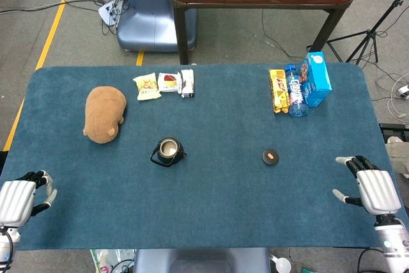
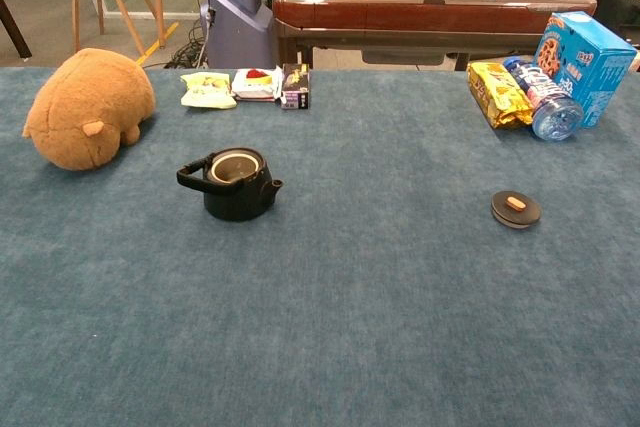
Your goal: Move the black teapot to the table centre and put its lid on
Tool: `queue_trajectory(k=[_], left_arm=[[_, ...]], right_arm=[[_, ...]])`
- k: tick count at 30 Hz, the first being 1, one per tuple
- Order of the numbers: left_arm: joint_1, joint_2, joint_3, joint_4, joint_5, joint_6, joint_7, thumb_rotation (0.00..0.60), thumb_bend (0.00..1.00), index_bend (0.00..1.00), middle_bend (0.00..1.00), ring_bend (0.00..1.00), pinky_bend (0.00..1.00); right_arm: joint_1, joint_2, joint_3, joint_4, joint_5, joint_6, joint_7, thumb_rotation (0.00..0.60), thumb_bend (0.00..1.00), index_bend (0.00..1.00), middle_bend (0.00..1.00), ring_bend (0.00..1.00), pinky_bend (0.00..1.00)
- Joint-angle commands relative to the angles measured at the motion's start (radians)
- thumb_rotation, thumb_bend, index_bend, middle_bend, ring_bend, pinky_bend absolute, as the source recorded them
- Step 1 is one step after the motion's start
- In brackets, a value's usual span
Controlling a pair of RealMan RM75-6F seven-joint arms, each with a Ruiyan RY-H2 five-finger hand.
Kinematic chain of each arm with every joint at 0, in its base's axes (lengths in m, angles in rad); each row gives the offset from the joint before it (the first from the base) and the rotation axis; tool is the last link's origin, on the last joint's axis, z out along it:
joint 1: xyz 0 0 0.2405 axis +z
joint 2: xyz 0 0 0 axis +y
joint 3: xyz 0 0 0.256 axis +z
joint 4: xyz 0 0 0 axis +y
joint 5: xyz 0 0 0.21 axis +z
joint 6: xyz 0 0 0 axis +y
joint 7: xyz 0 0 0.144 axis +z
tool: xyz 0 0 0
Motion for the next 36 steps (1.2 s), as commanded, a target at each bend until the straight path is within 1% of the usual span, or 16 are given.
queue_trajectory(k=[1,5,9,12,17,20,23,24,26,28,30,32,33,34,35,36], left_arm=[[0.0,-0.001,0.001,0.0,0.001,-0.001,0.003,0.6,0.34,0.39,0.5,0.48,0.67],[-0.002,-0.001,0.008,-0.003,0.009,-0.004,0.008,0.6,0.34,0.39,0.5,0.49,0.67],[-0.003,-0.008,0.005,0.004,0.017,0.006,-0.002,0.6,0.34,0.4,0.5,0.49,0.67],[-0.003,-0.013,0.016,0.009,0.043,0.016,-0.01,0.6,0.34,0.43,0.5,0.5,0.69],[-0.01,-0.026,0.036,0.025,0.101,0.032,-0.031,0.6,0.34,0.44,0.5,0.5,0.7],[-0.021,-0.017,0.066,0.017,0.156,0.027,-0.075,0.6,0.35,0.44,0.49,0.44,0.68],[-0.039,0.007,0.1,0.006,0.227,0.027,-0.15,0.6,0.35,0.43,0.48,0.36,0.65],[-0.047,0.015,0.107,0.002,0.245,0.027,-0.17,0.6,0.35,0.43,0.47,0.35,0.65],[-0.063,0.03,0.112,-0.013,0.277,0.032,-0.187,0.6,0.35,0.42,0.44,0.32,0.7],[-0.077,0.039,0.103,-0.035,0.302,0.038,-0.161,0.6,0.39,0.4,0.42,0.32,0.78],[-0.093,0.045,0.094,-0.054,0.326,0.038,-0.13,0.6,0.43,0.37,0.4,0.31,0.81],[-0.116,0.054,0.085,-0.078,0.345,0.02,-0.1,0.6,0.47,0.34,0.38,0.3,0.81],[-0.128,0.06,0.082,-0.091,0.348,0.006,-0.091,0.6,0.51,0.32,0.36,0.29,0.81],[-0.139,0.068,0.08,-0.108,0.346,-0.013,-0.082,0.6,0.57,0.3,0.34,0.28,0.81],[-0.155,0.08,0.075,-0.134,0.342,-0.039,-0.069,0.6,0.63,0.3,0.32,0.27,0.81],[-0.166,0.088,0.072,-0.153,0.34,-0.056,-0.059,0.6,0.67,0.3,0.31,0.26,0.81]], right_arm=[[-0.003,0.0,-0.002,-0.002,-0.006,0.006,0.0,0.6,0.0,0.29,0.32,0.22,0.43],[-0.006,-0.001,-0.01,-0.001,-0.026,0.014,0.006,0.6,0.0,0.3,0.33,0.22,0.43],[-0.002,0.0,-0.006,-0.003,-0.007,0.001,-0.004,0.6,0.0,0.3,0.33,0.23,0.43],[-0.005,-0.002,-0.008,-0.007,-0.009,0.006,-0.012,0.6,0.0,0.29,0.33,0.23,0.43],[-0.01,-0.003,-0.015,-0.007,-0.022,0.015,-0.014,0.6,0.0,0.3,0.33,0.23,0.43],[-0.013,-0.001,-0.015,-0.013,-0.018,0.016,-0.017,0.6,0.0,0.3,0.33,0.23,0.43],[-0.018,-0.001,-0.014,-0.013,-0.022,0.029,-0.011,0.6,0.0,0.29,0.33,0.23,0.43],[-0.019,-0.001,-0.014,-0.012,-0.023,0.032,-0.009,0.6,0.0,0.3,0.33,0.23,0.43],[-0.021,-0.001,-0.014,-0.012,-0.025,0.035,-0.005,0.6,0.0,0.3,0.33,0.23,0.43],[-0.023,-0.001,-0.014,-0.011,-0.029,0.04,0.0,0.6,0.0,0.3,0.33,0.23,0.43],[-0.024,-0.001,-0.015,-0.01,-0.032,0.043,0.004,0.6,0.0,0.3,0.33,0.23,0.43],[-0.025,0.0,-0.014,-0.009,-0.033,0.045,0.008,0.6,0.0,0.3,0.33,0.23,0.43],[-0.025,0.0,-0.014,-0.009,-0.033,0.045,0.009,0.6,0.0,0.3,0.33,0.23,0.43],[-0.025,0.001,-0.013,-0.008,-0.032,0.044,0.009,0.6,0.0,0.3,0.33,0.23,0.43],[-0.025,0.001,-0.013,-0.009,-0.03,0.042,0.01,0.6,0.0,0.3,0.33,0.23,0.43],[-0.025,0.002,-0.013,-0.009,-0.029,0.041,0.01,0.6,0.0,0.3,0.33,0.23,0.43]])
